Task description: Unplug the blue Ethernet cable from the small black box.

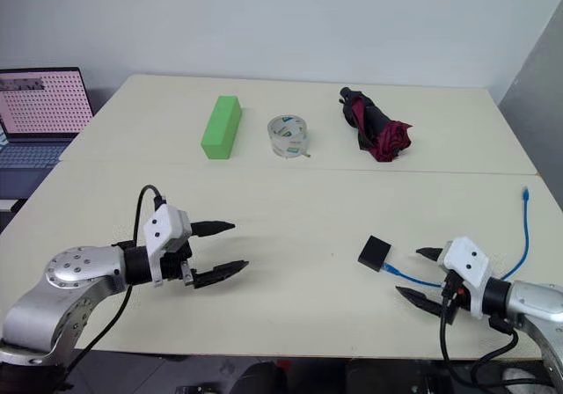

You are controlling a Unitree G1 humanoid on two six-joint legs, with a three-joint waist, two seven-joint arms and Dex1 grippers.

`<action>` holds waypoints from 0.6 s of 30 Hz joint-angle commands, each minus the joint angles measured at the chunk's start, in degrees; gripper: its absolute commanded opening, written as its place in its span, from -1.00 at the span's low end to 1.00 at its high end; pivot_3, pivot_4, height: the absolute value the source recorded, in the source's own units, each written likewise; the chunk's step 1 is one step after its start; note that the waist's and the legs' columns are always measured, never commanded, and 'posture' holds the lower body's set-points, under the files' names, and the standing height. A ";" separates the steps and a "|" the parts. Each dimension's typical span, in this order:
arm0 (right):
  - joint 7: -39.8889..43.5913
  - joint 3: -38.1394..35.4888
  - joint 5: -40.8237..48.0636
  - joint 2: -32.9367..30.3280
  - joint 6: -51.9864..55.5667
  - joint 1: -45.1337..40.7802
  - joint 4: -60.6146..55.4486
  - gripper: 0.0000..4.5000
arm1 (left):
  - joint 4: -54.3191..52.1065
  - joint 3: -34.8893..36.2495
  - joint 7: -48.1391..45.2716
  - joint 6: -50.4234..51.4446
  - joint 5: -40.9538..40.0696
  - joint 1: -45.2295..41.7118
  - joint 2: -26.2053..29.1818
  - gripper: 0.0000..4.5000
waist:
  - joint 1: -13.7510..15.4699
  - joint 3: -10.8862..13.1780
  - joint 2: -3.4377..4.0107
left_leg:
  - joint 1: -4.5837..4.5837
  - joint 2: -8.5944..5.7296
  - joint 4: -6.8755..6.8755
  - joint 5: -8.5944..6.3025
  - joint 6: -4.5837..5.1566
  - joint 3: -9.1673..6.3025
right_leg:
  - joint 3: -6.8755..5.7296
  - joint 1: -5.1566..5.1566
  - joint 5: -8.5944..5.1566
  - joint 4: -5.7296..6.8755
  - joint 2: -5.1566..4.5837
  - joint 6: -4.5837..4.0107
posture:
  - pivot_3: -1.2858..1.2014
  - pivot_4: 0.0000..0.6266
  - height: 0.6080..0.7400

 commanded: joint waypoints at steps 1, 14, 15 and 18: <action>-1.68 -3.01 0.16 -0.21 1.77 2.81 -4.45 1.00 | -1.77 -3.84 -1.84 0.65 -0.34 -3.62 0.04 1.00 | 0.05 0.00 0.00 | 0.00 0.00 0.00 0.00 0.00 -0.01 | -0.01 0.01 0.00 -0.01 0.00 0.00 | 0.03 -0.52 1.00; -6.70 6.93 -5.29 1.80 1.98 -2.59 0.10 1.00 | -1.41 -12.94 -5.76 -0.81 1.49 -8.42 -1.97 1.00 | -0.12 0.00 0.00 | 0.04 -0.01 0.02 0.02 -0.02 0.04 | 0.08 0.03 0.00 0.00 0.05 0.00 | 0.03 -0.52 1.00; -6.10 8.03 -5.70 1.61 1.55 -3.66 1.34 1.00 | -1.38 -13.30 -5.67 -0.97 1.73 -8.38 -2.18 1.00 | -0.12 0.00 0.01 | 0.03 -0.01 0.02 0.02 -0.02 0.04 | 0.08 0.02 0.00 0.00 0.05 0.00 | 0.03 -0.52 1.00; -4.83 9.80 -6.16 1.27 0.96 -5.36 3.22 1.00 | -1.74 -13.86 -5.59 -1.40 2.19 -7.91 -2.28 1.00 | -0.13 0.00 0.01 | 0.03 -0.01 0.01 0.02 -0.04 0.04 | 0.08 0.01 0.00 -0.01 0.06 0.00 | 0.03 -0.52 1.00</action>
